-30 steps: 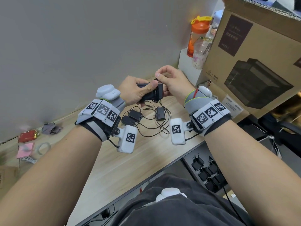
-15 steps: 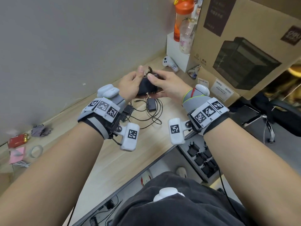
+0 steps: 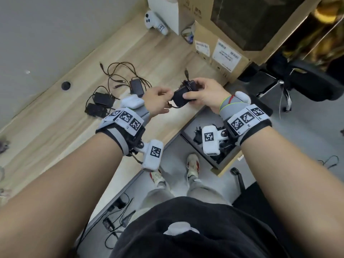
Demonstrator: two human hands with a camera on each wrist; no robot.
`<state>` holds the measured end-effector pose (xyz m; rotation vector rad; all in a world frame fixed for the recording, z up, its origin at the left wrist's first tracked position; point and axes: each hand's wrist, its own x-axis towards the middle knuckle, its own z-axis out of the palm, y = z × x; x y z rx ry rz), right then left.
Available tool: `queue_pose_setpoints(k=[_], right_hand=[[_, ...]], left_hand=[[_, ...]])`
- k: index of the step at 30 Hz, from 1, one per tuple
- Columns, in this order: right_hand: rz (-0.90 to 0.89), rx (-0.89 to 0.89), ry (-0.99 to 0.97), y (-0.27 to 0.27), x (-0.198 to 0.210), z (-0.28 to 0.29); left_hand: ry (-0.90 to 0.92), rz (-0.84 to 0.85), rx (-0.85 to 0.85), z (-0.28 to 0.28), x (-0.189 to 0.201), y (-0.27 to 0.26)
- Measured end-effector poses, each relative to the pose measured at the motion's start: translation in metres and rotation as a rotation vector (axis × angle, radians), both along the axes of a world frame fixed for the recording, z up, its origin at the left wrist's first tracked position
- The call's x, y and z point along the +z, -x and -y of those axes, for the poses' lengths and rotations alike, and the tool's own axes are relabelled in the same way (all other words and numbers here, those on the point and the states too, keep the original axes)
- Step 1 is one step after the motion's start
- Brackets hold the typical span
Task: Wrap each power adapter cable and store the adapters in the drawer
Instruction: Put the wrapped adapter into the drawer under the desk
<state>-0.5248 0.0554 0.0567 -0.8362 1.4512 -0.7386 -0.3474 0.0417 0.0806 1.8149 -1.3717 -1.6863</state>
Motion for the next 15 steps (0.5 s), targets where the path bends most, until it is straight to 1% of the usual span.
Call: queue_pose_setpoints(k=[2, 6, 8, 9, 12, 15], right_hand=[[-0.012, -0.020, -0.061, 0.023, -0.021, -0.008], [-0.084, -0.017, -0.173, 0.068, -0.067, -0.029], [-0.087, -0.023, -0.217, 0.079, -0.086, -0.041], [-0.100, -0.035, -0.241, 0.088, -0.102, -0.045], [-0.166, -0.049, -0.328, 0.108, -0.146, -0.058], [-0.222, -0.040, -0.375, 0.118, -0.177, -0.062]], left_hand=[[-0.054, 0.001, -0.024, -0.007, -0.019, 0.021], [-0.142, 0.031, -0.132, -0.021, -0.071, 0.063], [-0.150, 0.041, -0.170, -0.027, -0.085, 0.073], [-0.151, 0.046, -0.190, -0.029, -0.098, 0.081], [-0.164, 0.073, -0.268, -0.038, -0.131, 0.100], [-0.153, 0.111, -0.355, -0.048, -0.158, 0.113]])
